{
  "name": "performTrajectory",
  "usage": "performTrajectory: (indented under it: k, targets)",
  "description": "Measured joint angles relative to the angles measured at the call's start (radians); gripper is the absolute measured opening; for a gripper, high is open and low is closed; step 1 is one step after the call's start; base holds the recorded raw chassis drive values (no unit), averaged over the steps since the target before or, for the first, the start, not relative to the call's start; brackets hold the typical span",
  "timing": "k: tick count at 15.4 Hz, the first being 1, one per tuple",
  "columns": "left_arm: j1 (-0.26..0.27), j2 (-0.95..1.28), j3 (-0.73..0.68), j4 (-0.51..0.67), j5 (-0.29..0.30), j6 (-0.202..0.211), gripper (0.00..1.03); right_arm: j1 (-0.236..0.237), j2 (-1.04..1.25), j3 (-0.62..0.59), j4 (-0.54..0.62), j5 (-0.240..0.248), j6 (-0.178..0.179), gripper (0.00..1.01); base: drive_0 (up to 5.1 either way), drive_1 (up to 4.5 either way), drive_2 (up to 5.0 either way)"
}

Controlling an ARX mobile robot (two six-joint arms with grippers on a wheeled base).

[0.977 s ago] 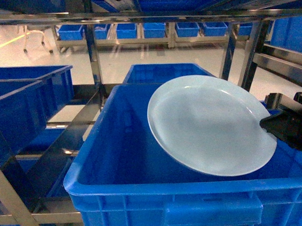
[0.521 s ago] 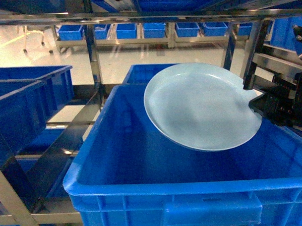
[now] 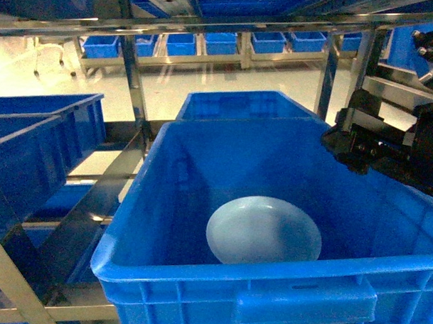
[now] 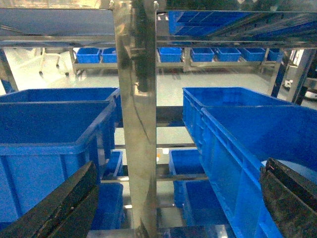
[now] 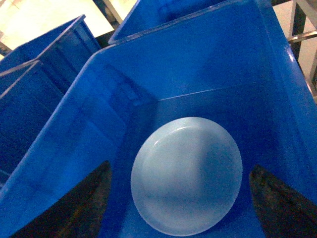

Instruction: Place blue tray on left shelf second layer neatly

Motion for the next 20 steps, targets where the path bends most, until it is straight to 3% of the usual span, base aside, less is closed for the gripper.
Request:
performTrajectory:
  k: [2, 5, 10, 12, 14, 16, 17, 18, 20]
  targets:
    - [0.000, 0.000, 0.000, 0.000, 0.000, 0.000, 0.98, 0.017, -0.110, -0.069, 0.039, -0.009, 0.008, 1.00, 0.0, 0.00, 0.0]
    - [0.000, 0.000, 0.000, 0.000, 0.000, 0.000, 0.98, 0.065, -0.192, -0.153, 0.072, -0.014, -0.037, 0.98, 0.0, 0.00, 0.0]
    - [0.000, 0.000, 0.000, 0.000, 0.000, 0.000, 0.98, 0.056, -0.334, -0.226, -0.014, -0.023, -0.040, 0.98, 0.0, 0.00, 0.0]
    - [0.000, 0.000, 0.000, 0.000, 0.000, 0.000, 0.98, 0.035, -0.441, -0.237, -0.074, -0.023, -0.063, 0.98, 0.0, 0.00, 0.0]
    - [0.000, 0.000, 0.000, 0.000, 0.000, 0.000, 0.98, 0.009, -0.559, -0.255, -0.208, 0.032, -0.143, 0.98, 0.0, 0.00, 0.0]
    - [0.000, 0.000, 0.000, 0.000, 0.000, 0.000, 0.98, -0.045, -0.650, -0.282, -0.278, 0.138, -0.280, 0.98, 0.0, 0.00, 0.0]
    - [0.000, 0.000, 0.000, 0.000, 0.000, 0.000, 0.98, -0.047, -0.673, -0.301, -0.270, 0.184, -0.372, 0.98, 0.0, 0.00, 0.0]
    - [0.000, 0.000, 0.000, 0.000, 0.000, 0.000, 0.98, -0.040, -0.673, -0.313, -0.257, 0.204, -0.443, 0.98, 0.0, 0.00, 0.0]
    - [0.000, 0.000, 0.000, 0.000, 0.000, 0.000, 0.98, -0.030, -0.666, -0.323, -0.261, 0.217, -0.502, 0.98, 0.0, 0.00, 0.0]
